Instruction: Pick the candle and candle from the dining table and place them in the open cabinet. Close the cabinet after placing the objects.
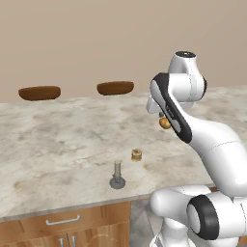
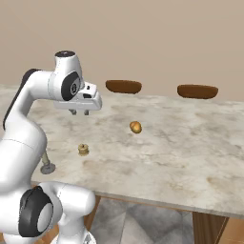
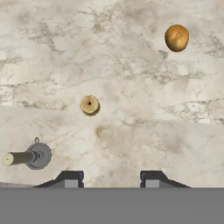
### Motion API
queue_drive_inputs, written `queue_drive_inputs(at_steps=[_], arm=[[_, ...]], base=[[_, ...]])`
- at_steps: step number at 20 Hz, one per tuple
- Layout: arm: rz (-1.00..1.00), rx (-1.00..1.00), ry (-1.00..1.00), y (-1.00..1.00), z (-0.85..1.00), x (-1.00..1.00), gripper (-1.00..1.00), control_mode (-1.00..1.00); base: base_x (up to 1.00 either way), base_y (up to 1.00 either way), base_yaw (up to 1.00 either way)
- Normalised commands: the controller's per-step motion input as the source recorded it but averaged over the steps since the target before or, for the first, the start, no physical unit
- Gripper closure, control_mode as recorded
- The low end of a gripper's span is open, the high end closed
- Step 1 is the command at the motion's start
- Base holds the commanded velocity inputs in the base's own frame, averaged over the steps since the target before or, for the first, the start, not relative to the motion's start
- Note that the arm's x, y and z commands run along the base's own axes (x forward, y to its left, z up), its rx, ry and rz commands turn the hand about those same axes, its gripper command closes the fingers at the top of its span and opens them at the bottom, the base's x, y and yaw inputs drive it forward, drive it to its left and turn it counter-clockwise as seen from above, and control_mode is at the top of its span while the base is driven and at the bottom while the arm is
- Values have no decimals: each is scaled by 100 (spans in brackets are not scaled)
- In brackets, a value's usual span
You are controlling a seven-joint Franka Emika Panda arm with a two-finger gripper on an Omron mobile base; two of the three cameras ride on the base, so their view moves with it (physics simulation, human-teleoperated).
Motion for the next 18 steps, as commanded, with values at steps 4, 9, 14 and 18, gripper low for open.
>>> queue_drive_inputs(at_steps=[4,9,14,18], arm=[[0,0,0,0,0,-2,-100,-100],[-1,0,0,0,0,-12,-100,-100],[0,4,0,2,0,-22,-100,-100],[3,5,-1,5,-2,-26,-100,-100]], base=[[0,0,0],[0,0,0],[0,0,0],[0,0,0]])
